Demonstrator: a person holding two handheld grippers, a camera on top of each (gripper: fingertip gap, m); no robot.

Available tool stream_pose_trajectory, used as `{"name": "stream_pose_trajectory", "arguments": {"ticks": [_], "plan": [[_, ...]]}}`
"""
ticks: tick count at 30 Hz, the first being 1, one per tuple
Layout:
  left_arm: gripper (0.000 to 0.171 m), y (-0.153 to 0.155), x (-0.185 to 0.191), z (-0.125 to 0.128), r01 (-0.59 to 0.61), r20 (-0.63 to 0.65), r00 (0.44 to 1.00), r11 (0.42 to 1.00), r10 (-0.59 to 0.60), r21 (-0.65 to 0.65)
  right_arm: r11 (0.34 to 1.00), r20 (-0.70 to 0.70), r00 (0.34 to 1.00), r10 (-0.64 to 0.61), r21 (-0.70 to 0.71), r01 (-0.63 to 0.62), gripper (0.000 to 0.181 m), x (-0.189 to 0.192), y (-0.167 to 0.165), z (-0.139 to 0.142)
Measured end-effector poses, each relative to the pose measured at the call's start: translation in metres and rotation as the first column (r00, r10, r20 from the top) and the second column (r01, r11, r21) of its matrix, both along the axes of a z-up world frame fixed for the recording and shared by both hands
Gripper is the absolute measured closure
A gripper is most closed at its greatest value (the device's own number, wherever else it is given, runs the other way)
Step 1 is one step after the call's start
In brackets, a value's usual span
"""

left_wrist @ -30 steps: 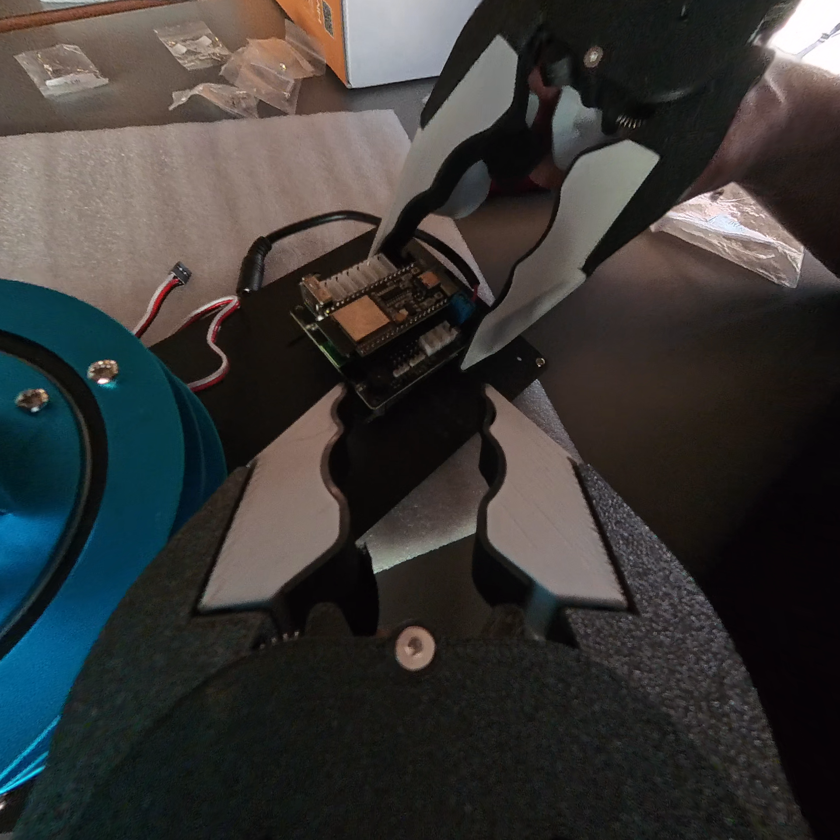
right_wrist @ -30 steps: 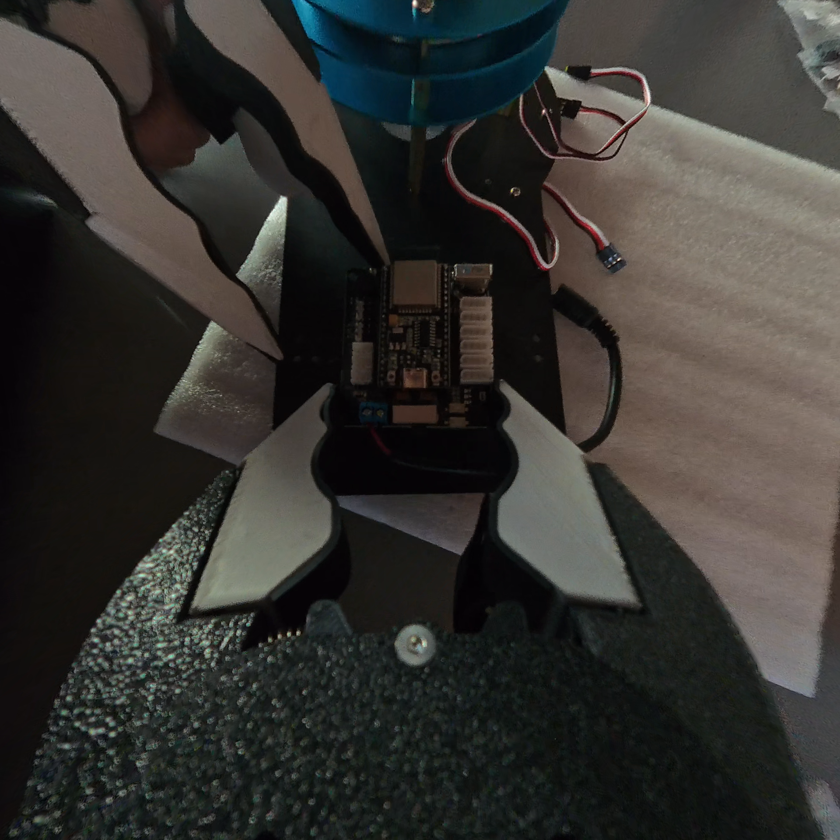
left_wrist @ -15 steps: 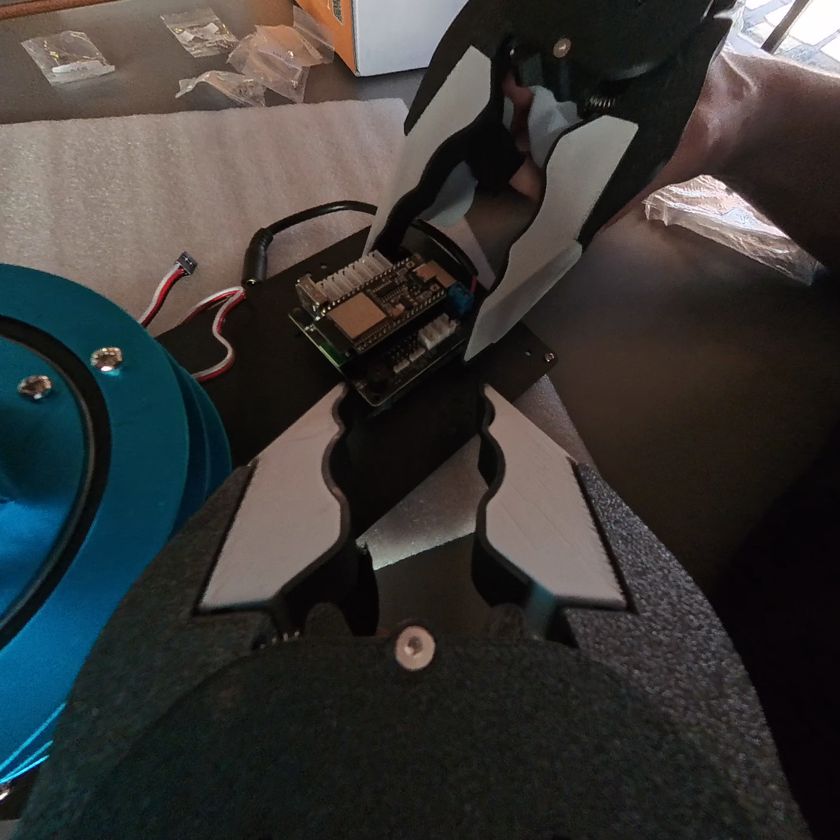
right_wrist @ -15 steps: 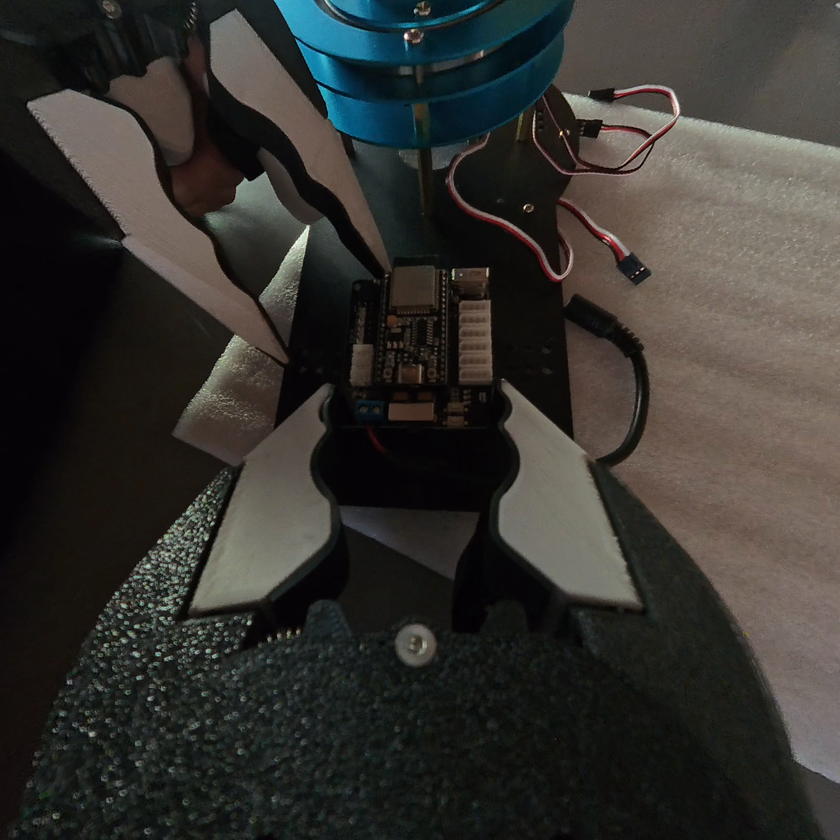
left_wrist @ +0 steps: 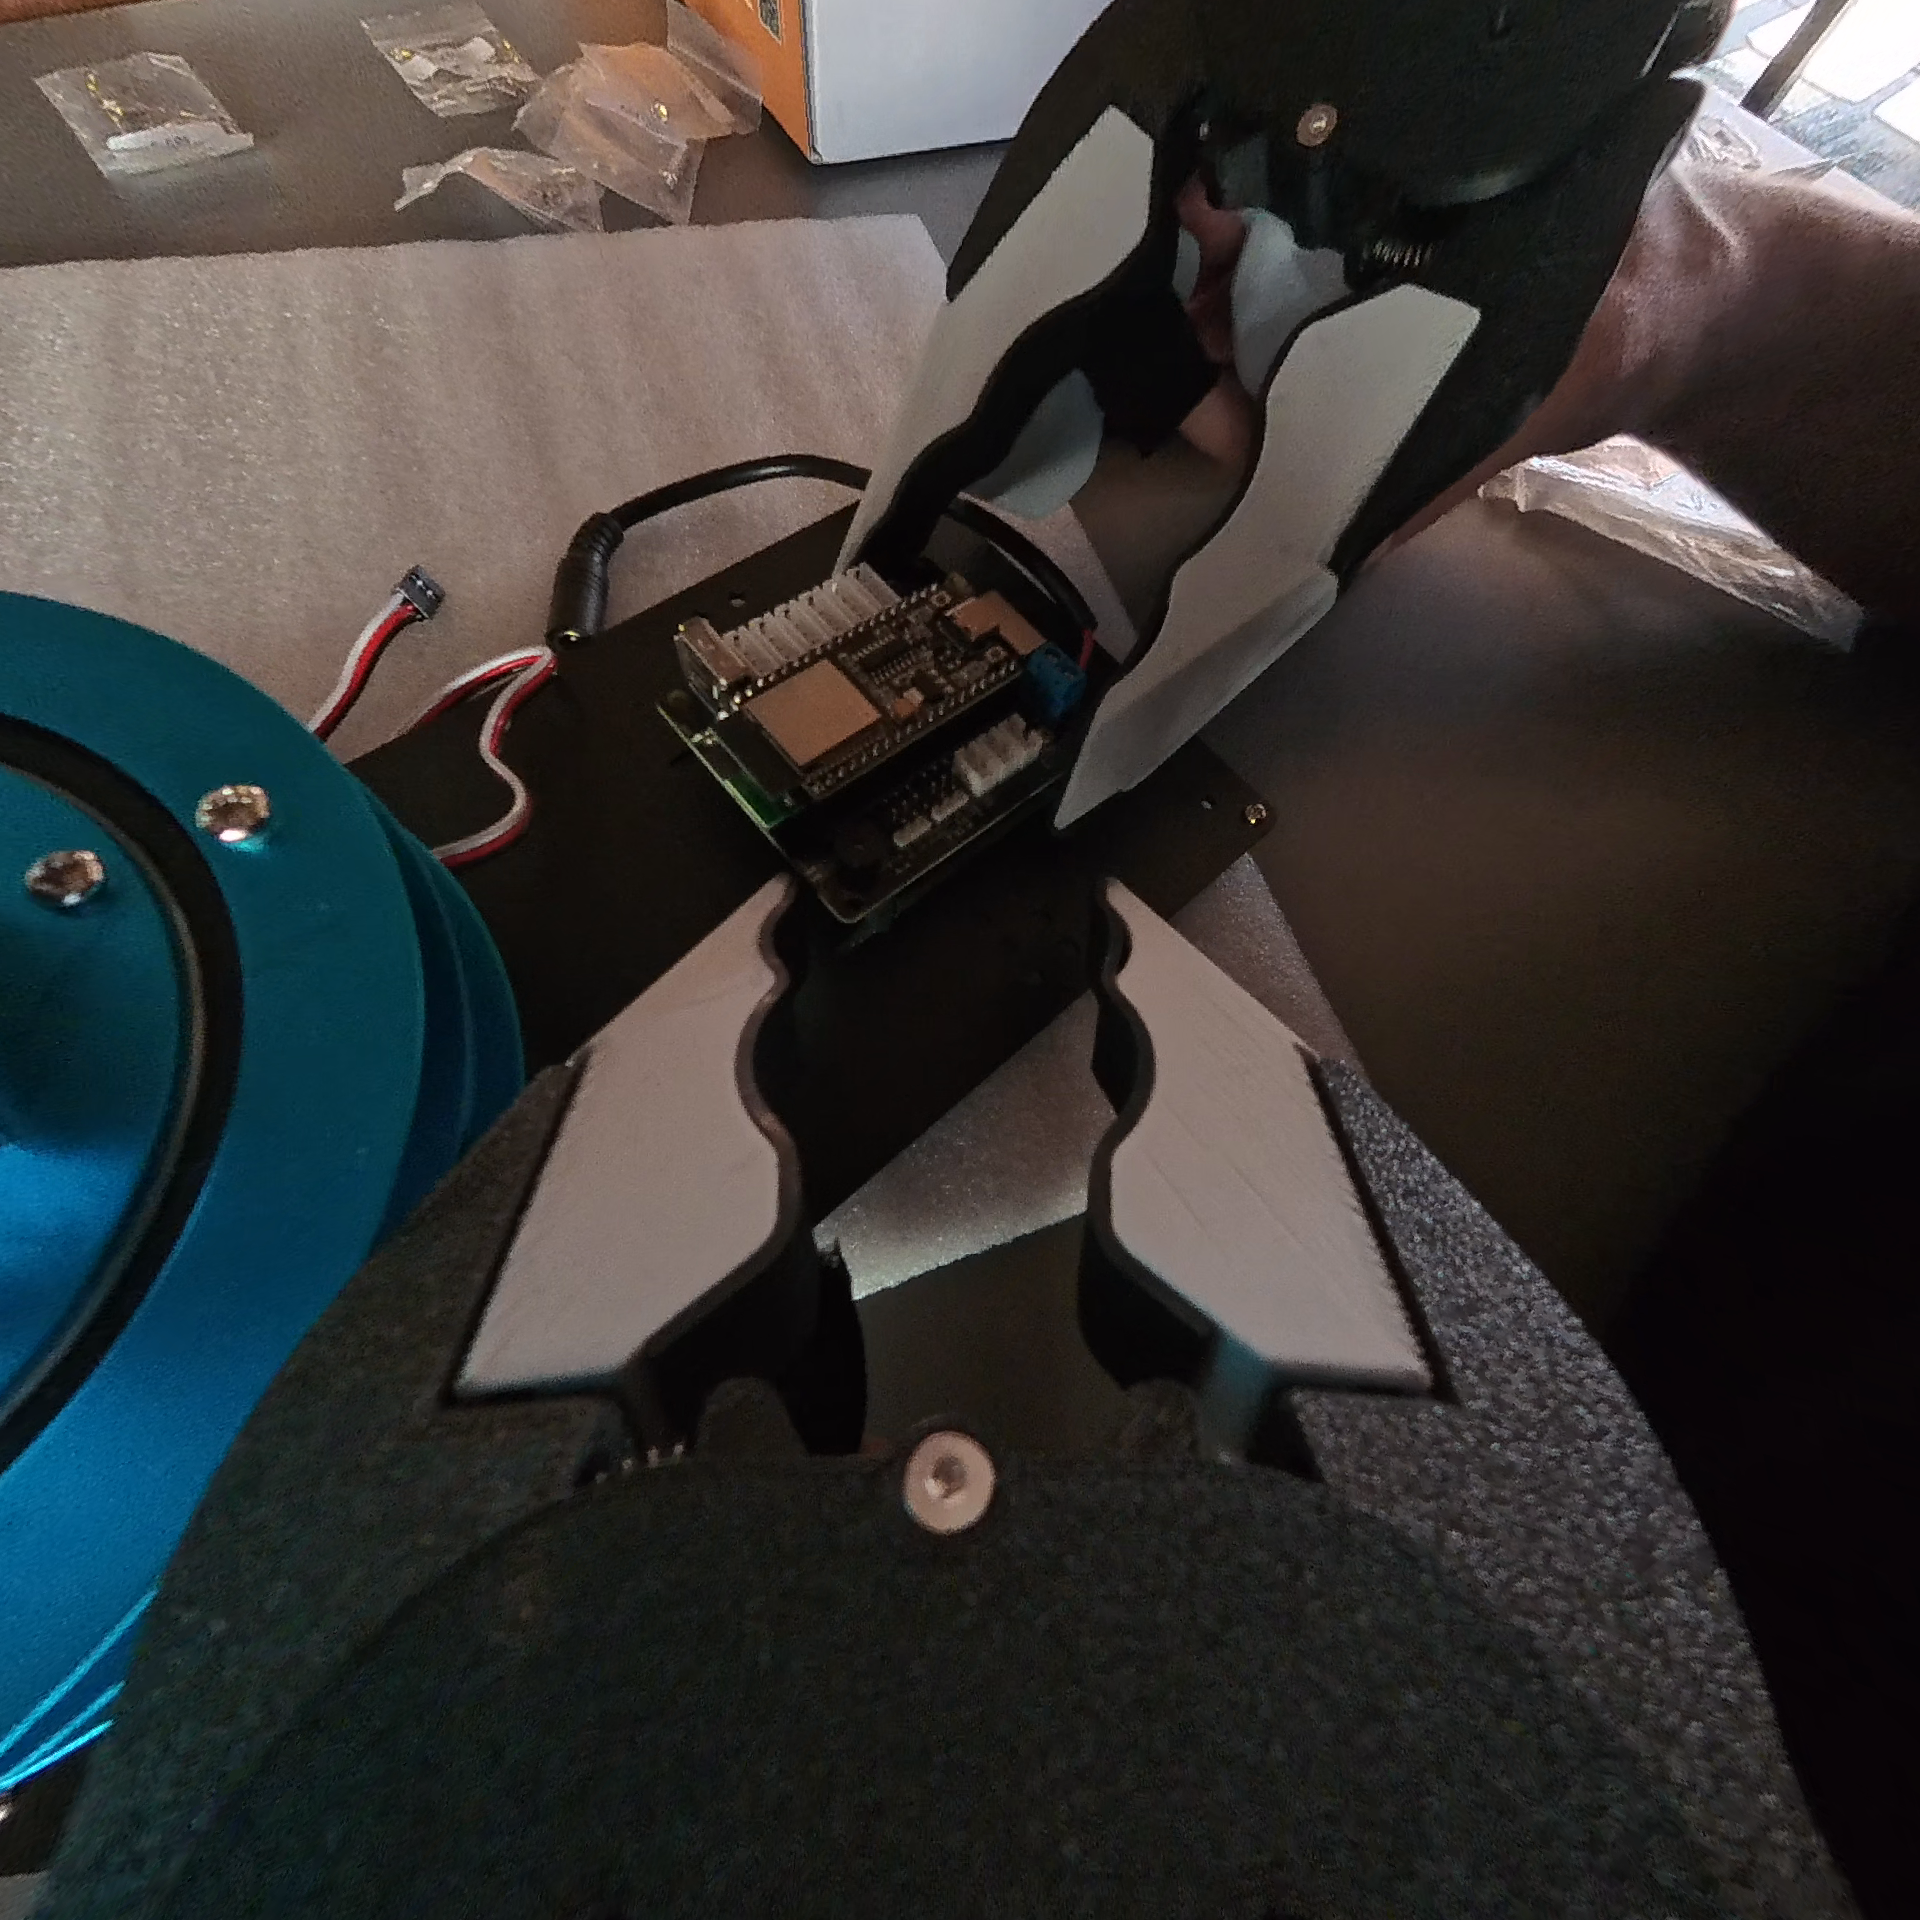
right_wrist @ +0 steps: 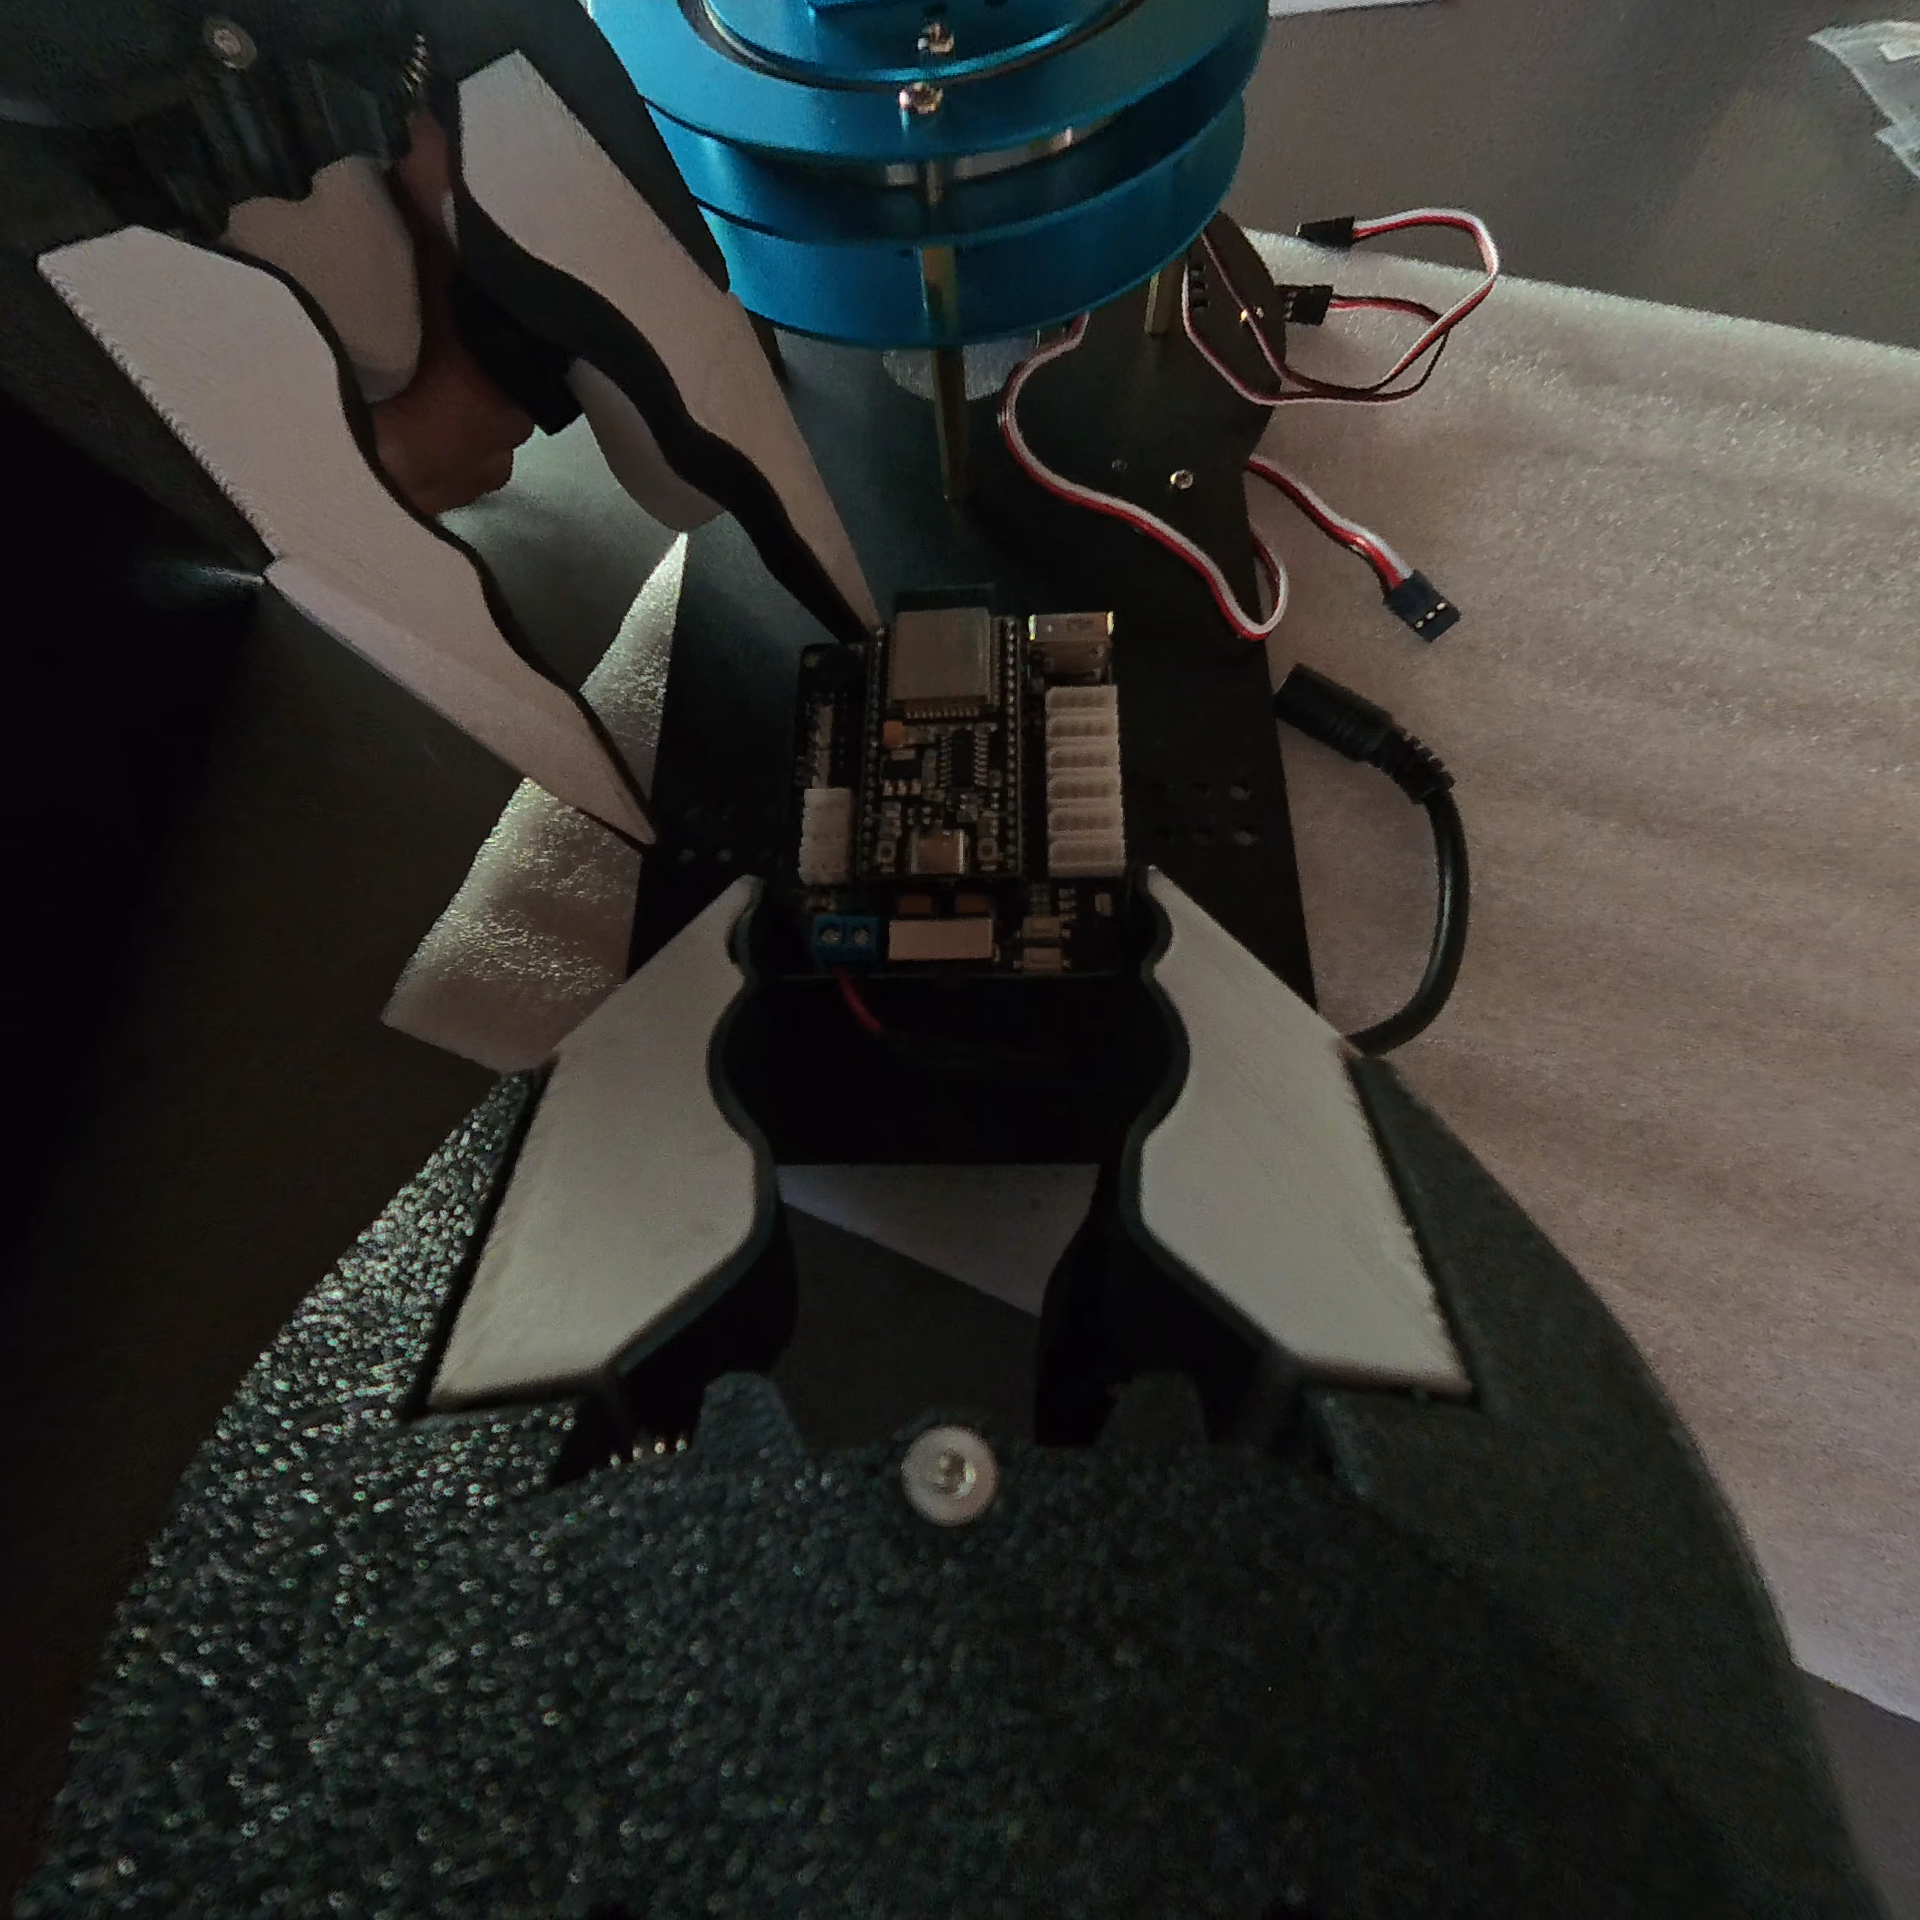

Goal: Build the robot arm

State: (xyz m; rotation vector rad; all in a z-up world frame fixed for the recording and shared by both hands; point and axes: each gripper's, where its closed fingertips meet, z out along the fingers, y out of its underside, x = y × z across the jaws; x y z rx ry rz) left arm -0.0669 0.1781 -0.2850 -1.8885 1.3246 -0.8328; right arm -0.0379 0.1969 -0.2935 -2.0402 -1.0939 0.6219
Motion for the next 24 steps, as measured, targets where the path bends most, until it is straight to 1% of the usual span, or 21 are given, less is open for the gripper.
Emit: {"name": "stream_pose_trajectory", "arguments": {"ticks": [8, 18, 21, 24], "plan": [[0.118, -0.002, -0.001, 0.000, 0.008, 0.002, 1.000, 1.000, -0.008, -0.019, 0.999, -0.020, 0.999, 0.032, 0.009, -0.031, 0.111, 0.001, -0.003, 0.004], [0.118, -0.003, -0.005, 0.002, -0.005, 0.010, 1.000, 1.000, 0.005, -0.013, 0.999, -0.041, 0.999, 0.009, 0.043, -0.007, 0.114, 0.006, 0.000, 0.013], [0.118, -0.007, -0.010, 0.004, -0.010, 0.012, 1.000, 1.000, 0.010, 0.008, 0.997, -0.070, 0.998, 0.001, 0.071, 0.004, 0.114, 0.006, 0.000, 0.023], [0.121, -0.008, -0.022, 0.009, -0.035, 0.039, 0.999, 0.999, 0.034, 0.041, 0.990, -0.087, 0.995, -0.041, 0.131, 0.052, 0.118, 0.013, 0.003, 0.041]]}}
